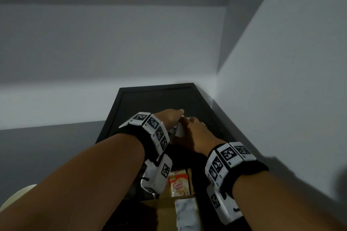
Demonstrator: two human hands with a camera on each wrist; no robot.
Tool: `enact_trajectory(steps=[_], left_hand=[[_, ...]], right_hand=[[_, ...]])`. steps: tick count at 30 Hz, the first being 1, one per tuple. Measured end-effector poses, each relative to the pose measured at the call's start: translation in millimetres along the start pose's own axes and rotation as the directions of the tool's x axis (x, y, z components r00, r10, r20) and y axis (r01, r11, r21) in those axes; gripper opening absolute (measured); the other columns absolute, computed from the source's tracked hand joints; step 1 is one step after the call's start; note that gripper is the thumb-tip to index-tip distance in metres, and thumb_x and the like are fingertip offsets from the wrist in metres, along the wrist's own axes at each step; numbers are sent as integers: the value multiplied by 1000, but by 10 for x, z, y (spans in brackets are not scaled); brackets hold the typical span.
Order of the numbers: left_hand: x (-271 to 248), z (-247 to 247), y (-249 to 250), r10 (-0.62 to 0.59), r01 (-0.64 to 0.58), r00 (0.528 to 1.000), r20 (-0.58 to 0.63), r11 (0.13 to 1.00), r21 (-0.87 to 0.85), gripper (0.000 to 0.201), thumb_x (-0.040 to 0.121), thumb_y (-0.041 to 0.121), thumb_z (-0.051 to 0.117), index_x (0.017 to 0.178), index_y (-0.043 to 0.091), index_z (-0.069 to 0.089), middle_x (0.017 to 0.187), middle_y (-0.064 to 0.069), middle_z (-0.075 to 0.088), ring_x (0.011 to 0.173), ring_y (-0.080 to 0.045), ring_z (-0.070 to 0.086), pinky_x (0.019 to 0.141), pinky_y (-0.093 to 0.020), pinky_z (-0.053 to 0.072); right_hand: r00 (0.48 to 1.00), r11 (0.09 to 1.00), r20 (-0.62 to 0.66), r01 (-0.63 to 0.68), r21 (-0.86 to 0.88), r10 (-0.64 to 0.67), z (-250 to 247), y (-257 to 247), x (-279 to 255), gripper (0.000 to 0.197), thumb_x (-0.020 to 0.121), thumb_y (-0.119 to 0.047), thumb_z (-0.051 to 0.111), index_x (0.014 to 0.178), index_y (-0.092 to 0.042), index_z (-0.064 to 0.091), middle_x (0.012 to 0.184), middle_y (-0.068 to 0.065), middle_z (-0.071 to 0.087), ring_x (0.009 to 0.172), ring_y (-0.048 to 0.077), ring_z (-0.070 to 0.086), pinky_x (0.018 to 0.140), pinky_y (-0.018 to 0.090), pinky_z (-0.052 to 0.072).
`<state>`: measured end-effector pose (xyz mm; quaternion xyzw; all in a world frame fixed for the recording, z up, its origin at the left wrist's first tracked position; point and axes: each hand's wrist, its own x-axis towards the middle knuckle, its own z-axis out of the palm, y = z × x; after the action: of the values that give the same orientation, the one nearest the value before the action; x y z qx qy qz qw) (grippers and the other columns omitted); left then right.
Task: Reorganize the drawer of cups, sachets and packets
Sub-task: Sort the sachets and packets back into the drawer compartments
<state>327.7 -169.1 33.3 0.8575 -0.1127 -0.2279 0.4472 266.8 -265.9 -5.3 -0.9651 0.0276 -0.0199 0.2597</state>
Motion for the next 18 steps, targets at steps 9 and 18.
enact_trajectory(steps=[9,18], left_hand=[[-327,-61,-173,53,-64,996,-68,984,-164,40,103,30,33,93,4,62,87,-6,59,83,-17,54,78,-22,41],[-720,-130,-282,35,-102,972,-232,953,-285,35,100,31,41,106,5,62,106,-7,58,89,-16,56,74,-24,42]], right_hand=[[981,995,-179,89,41,-81,90,-94,-26,44,87,-33,59,128,-22,46,123,6,47,113,25,49,91,31,42],[866,923,-494,126,364,76,-101,77,-67,23,86,-6,57,108,-13,57,98,3,56,85,14,50,65,18,36]])
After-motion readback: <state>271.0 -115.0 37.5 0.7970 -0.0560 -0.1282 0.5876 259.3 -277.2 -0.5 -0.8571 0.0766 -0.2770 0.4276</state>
